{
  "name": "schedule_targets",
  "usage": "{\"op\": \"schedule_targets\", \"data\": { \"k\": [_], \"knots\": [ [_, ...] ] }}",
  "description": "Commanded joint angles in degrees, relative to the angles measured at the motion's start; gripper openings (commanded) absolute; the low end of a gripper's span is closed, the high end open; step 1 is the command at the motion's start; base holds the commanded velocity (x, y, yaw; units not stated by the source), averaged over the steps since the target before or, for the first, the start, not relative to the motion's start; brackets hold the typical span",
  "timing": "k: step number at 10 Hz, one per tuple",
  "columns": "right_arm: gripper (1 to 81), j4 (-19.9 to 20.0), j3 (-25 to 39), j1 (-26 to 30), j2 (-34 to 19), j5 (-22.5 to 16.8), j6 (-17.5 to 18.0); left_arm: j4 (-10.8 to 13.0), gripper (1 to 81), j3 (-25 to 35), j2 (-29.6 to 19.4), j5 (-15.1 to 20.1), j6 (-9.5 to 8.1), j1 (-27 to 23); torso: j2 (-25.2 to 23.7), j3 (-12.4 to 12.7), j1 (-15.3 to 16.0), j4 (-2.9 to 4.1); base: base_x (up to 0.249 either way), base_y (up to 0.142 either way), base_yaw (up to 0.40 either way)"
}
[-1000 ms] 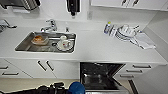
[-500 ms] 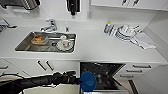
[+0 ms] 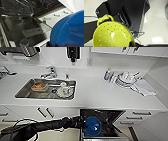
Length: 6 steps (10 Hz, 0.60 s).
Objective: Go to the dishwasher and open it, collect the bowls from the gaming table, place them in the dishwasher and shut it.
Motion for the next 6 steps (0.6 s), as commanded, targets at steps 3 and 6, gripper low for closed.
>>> {"op": "schedule_targets", "data": {
  "k": [3,6],
  "knots": [
    [1.0,-0.8,-0.2,-1.3,-0.7,-3.3,-0.2,-0.6,1.0,-4.3,5.4,1.2,-0.4,-7.5,0.0,0.0,0.0,0.0,0.0,0.0,0.0],
    [1.0,-0.9,-1.5,-1.3,0.5,-3.4,-0.3,-0.5,1.0,-7.7,9.3,1.2,-0.4,-8.2,0.0,0.0,0.0,0.0,0.0,0.0,0.0]
  ]
}}
